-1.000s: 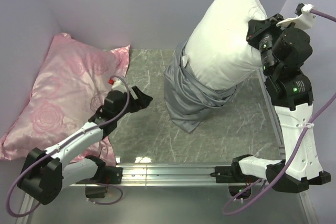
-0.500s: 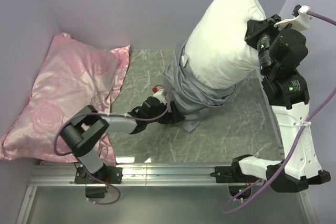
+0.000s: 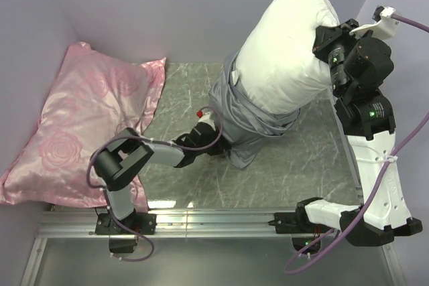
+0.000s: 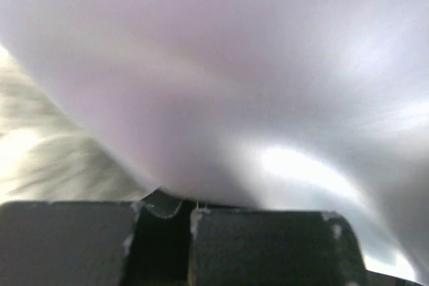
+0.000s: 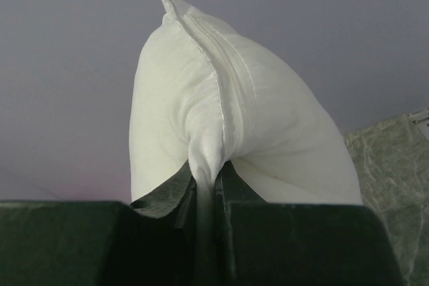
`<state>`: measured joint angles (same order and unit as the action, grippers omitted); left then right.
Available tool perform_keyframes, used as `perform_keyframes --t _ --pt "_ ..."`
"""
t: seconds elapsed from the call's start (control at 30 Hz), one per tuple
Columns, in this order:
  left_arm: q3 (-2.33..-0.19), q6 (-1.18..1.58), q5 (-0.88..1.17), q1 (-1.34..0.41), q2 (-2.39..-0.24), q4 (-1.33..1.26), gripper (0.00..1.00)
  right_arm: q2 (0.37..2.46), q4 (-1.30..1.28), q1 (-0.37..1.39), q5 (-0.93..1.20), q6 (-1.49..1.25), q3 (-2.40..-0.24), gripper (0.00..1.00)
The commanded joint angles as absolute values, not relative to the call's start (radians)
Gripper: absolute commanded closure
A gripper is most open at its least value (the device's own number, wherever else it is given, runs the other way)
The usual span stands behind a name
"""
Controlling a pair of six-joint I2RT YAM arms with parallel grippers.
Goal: Remove the pillowcase from the pillow
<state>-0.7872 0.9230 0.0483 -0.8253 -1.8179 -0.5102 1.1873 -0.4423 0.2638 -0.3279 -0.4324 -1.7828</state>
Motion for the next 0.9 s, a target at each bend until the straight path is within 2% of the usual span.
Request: perform_keyframes --t 0.0,0.2,0.4,0.5,0.6,0.87 --pt "-0.778 0.916 -0.130 -0.726 -1.672 -0.352 1.00 1.177 -0.347 0.259 -0.333 -0.414 -1.871 1.00" --pt "-0.779 0.873 -0.170 -0.432 -1.545 -0.197 1.00 1.169 -0.327 0.261 -0.409 -0.385 -1.959 1.00" --pt "-0.868 0.822 -0.222 -0.279 -1.471 -0.079 1.00 1.121 -0.285 0.255 -0.534 -0.333 -1.997 1.00" --pt "-0.928 0.804 -0.236 -0.209 -1.466 -0.034 1.00 1.149 -0.330 0.255 -0.571 -0.302 -2.104 1.00" --pt "-0.954 0.816 -0.158 -0.085 -1.448 -0.012 1.00 1.187 -0.391 0.255 -0.590 -0.278 -2.245 1.00" --pt "-1.199 0.785 -0.149 0.066 -1.373 0.156 1.00 1.164 -0.397 0.256 -0.656 -0.273 -2.187 1.00"
